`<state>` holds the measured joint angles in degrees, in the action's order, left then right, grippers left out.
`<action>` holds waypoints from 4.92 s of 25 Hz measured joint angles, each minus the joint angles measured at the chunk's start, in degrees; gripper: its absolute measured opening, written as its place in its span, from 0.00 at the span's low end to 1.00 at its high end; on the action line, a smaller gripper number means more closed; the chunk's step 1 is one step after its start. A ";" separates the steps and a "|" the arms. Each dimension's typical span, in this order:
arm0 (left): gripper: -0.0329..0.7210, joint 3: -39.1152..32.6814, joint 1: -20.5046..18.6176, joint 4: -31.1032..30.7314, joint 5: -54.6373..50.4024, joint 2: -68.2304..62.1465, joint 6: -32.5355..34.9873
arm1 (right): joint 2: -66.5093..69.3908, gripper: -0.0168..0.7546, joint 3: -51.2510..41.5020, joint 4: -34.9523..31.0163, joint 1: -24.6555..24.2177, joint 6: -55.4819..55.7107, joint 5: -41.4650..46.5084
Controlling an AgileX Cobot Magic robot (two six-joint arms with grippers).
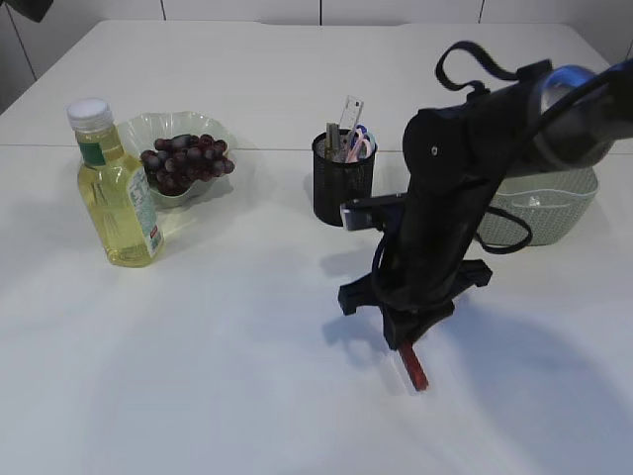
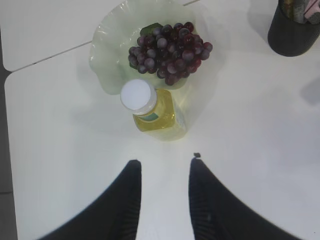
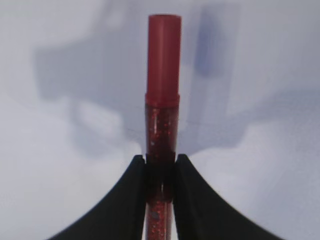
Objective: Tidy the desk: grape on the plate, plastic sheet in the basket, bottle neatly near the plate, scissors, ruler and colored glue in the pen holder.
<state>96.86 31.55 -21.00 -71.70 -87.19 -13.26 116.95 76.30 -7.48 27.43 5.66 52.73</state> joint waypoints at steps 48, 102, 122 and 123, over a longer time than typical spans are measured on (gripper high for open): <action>0.36 0.00 0.00 -2.45 0.35 0.00 0.00 | 3.56 0.22 6.71 6.86 -4.72 -7.48 -73.03; 0.36 0.00 0.00 -5.18 3.39 0.00 0.00 | -8.37 0.49 14.01 1.42 -5.31 -7.68 -33.48; 0.59 0.00 0.00 1.47 6.27 9.62 -2.84 | -28.35 0.61 23.42 -1.78 -5.31 -7.33 7.23; 0.61 0.00 0.00 2.05 5.54 10.82 -2.84 | -28.76 0.64 23.42 -1.78 -5.31 -7.33 9.01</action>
<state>96.86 31.55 -18.95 -66.16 -76.37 -16.10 88.19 99.72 -9.26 22.12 -1.68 61.74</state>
